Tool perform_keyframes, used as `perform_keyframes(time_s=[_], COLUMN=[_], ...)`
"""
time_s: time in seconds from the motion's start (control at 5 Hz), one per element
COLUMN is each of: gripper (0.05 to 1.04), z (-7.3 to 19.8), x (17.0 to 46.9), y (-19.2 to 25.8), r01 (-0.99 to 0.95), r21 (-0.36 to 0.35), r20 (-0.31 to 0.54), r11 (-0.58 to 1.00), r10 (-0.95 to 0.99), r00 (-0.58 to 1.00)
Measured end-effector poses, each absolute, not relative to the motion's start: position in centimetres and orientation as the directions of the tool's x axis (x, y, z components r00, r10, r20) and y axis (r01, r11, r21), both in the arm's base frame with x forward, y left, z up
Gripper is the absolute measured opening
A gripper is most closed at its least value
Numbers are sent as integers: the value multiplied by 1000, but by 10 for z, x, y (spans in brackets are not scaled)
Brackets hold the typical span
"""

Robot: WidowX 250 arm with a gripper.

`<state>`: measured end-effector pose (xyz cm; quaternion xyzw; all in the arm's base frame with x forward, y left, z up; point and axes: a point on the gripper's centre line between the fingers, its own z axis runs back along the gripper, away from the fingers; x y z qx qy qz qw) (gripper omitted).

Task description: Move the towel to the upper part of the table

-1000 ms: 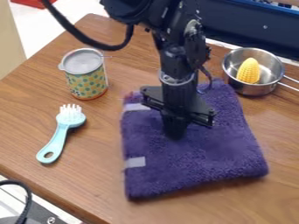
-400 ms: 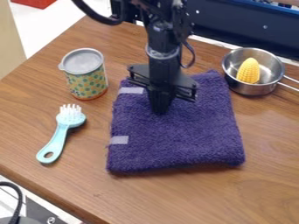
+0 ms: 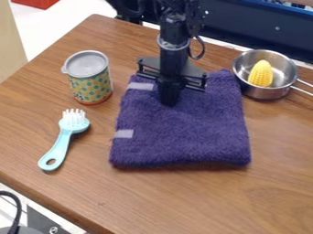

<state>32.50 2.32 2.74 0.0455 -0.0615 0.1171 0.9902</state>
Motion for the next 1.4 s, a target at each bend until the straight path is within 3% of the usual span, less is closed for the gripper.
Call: perform_keyframes(time_s=[0.8, 1.4], gripper=[53, 71], z=[25, 34], x=[368, 368], y=[63, 79], r01=[-349, -421], r21=[131, 90], r20=[249, 225], r11=[928, 902], r10=[310, 394], r00=[918, 891])
